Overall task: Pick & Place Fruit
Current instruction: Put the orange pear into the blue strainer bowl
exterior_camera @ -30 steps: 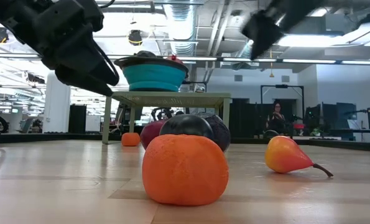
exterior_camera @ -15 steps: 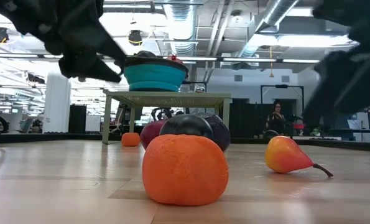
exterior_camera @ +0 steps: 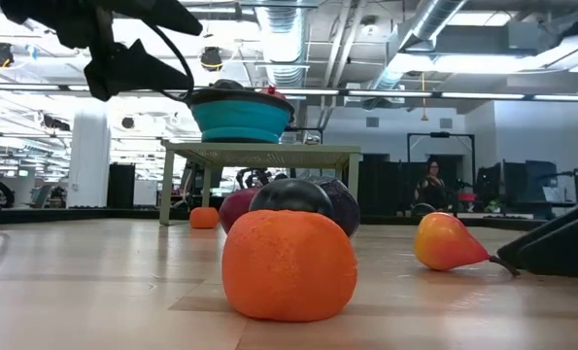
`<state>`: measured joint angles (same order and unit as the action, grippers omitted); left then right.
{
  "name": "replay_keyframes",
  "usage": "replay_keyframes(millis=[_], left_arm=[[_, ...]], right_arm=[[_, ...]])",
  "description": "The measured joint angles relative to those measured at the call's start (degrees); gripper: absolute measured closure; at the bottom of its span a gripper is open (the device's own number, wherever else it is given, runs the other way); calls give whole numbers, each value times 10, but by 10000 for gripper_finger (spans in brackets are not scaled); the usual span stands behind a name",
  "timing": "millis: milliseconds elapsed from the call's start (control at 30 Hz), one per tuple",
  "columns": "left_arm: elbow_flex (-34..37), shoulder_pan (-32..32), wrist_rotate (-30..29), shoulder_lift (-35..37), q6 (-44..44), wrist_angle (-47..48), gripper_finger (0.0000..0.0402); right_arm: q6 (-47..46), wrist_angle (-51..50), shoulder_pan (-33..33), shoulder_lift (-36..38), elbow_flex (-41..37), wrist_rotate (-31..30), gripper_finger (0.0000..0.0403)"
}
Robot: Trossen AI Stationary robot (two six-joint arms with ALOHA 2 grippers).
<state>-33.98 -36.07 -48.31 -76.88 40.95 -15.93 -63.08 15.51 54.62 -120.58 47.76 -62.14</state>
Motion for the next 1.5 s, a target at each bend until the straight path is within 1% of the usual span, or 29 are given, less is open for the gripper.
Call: replay_keyframes(millis=[100, 233, 333, 467, 600, 667, 700, 800, 867, 1000, 1133, 1200, 1267, 1333, 1400, 1500], left_arm=[[0, 0, 0, 0, 0, -1, 78], [0, 0, -2, 0, -1, -5, 78], [0, 0, -2, 0, -1, -7, 78], [0, 0, -2, 0, -1, -11, 78], [0, -4, 2, 0, -1, -13, 78], [0, -10, 2, 0, -2, -13, 78], [0, -13, 2, 0, -2, -14, 78], [0, -24, 2, 0, -2, -16, 78], [0, -31, 2, 0, -4, -18, 78], [0, -42, 2, 0, -6, -21, 78], [0, -50, 2, 0, -16, -23, 78], [0, -53, 1, 0, -29, -25, 78], [0, -53, 1, 0, -37, -25, 78], [0, -53, 1, 0, -45, -26, 78], [0, -53, 0, 0, -47, -26, 78], [0, -53, 0, 0, -48, -26, 78]], right_arm=[[24, 18, -6, -14, 3, -17, 195], [81, 19, -24, -27, 20, -15, 236], [103, 23, -35, -27, 27, 4, 266], [103, 25, -44, -25, 28, 16, 307], [103, 37, -44, -21, 26, 25, 358], [91, 19, -40, -5, 25, 48, 387], [81, 6, -37, 5, 25, 62, 395], [62, -52, -28, 57, 25, 99, 392], [65, -90, -28, 102, 26, 124, 392], [120, -145, -51, 188, 25, 155, 400], [183, -181, -99, 278, 26, 247, 401], [222, -192, -130, 312, 26, 279, 400], [257, -199, -157, 335, 26, 311, 399], [299, -195, -170, 343, 26, 349, 400], [347, -184, -177, 342, 26, 388, 401], [432, -140, -187, 326, 26, 456, 399]])
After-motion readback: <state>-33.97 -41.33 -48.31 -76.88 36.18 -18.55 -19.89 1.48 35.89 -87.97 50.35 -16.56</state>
